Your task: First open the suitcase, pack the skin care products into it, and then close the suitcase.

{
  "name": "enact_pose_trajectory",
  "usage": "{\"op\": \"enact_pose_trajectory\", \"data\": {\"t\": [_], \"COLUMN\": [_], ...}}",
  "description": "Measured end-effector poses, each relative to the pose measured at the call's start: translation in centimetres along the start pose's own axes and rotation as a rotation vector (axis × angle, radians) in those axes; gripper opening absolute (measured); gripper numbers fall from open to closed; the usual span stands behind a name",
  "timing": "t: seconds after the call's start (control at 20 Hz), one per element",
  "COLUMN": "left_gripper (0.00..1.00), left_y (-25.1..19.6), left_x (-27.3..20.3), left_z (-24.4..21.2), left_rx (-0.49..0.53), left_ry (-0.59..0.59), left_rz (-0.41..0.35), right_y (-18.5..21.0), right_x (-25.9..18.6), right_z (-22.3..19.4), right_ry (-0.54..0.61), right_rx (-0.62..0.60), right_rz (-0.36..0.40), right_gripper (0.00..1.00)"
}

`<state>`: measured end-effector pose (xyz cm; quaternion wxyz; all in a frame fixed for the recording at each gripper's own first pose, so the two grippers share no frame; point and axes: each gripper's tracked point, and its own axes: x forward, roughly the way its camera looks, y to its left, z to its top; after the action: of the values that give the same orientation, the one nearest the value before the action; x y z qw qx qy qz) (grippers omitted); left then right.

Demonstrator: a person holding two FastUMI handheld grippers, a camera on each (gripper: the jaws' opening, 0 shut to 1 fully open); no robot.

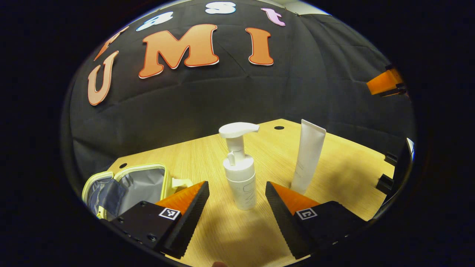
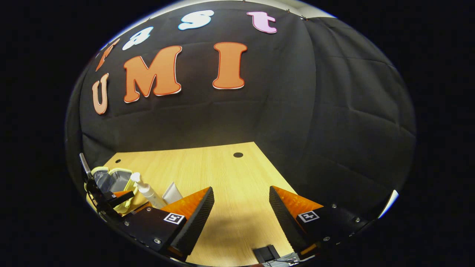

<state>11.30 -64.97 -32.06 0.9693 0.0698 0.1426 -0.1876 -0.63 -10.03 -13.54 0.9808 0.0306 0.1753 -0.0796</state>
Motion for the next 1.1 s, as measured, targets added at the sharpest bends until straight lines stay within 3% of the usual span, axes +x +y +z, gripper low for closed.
{"op": "enact_pose_trajectory", "data": {"t": [0.25, 0.45, 0.6, 0.85, 0.95, 1.1], "left_gripper": [0.98, 0.98, 0.65, 0.59, 0.61, 0.61], "left_y": [0.4, -0.8, -0.8, -0.6, -0.3, 0.2], "left_x": [3.0, 5.2, 5.3, 3.8, 2.7, 0.6], "left_z": [-0.7, -1.1, -1.1, -0.5, 0.3, 1.3], "left_rx": [-0.013, -0.047, -0.09, -0.169, -0.147, -0.195], "left_ry": [-0.015, 0.0, 0.004, 0.039, 0.039, 0.064], "left_rz": [0.044, 0.013, 0.012, -0.014, -0.017, -0.034], "right_y": [0.6, 0.9, 1.1, 3.3, 5.5, 9.1], "right_x": [0.6, 0.9, 1.0, 1.5, 1.4, 1.5], "right_z": [-0.8, -1.7, -2.6, -4.4, -5.2, -6.9], "right_ry": [0.021, 0.044, 0.055, 0.077, 0.082, 0.104], "right_rx": [-0.016, -0.009, -0.004, -0.041, -0.066, -0.094], "right_rz": [0.011, 0.016, 0.016, 0.055, 0.101, 0.174], "right_gripper": [0.96, 0.95, 0.95, 0.96, 0.96, 0.95]}}
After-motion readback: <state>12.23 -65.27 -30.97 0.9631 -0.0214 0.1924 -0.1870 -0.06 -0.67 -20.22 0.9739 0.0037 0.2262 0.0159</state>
